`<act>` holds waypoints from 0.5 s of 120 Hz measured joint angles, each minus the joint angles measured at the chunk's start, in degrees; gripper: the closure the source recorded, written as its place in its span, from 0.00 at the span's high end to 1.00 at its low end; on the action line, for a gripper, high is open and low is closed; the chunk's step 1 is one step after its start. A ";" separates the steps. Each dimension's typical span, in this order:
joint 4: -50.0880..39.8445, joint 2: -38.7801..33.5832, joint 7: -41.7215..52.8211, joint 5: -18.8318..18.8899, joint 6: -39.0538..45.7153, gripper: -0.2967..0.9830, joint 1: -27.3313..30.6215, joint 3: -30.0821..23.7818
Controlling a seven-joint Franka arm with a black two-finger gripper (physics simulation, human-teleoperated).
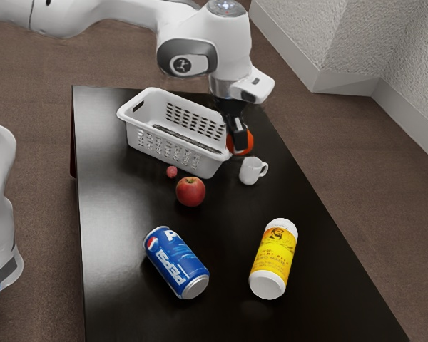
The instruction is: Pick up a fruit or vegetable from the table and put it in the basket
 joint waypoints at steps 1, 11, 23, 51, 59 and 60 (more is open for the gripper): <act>0.44 -0.10 0.02 0.09 -0.45 0.40 0.47 0.01; 2.84 -1.06 0.38 0.61 -5.31 0.40 5.10 0.48; 2.46 -2.97 0.95 0.88 -10.57 0.40 7.43 3.13; 0.10 -4.95 2.24 1.96 -17.30 0.40 8.41 6.77; 0.55 -6.11 2.63 2.89 -18.18 0.39 8.15 7.13; 0.63 -6.25 2.68 3.02 -18.27 0.39 8.13 7.16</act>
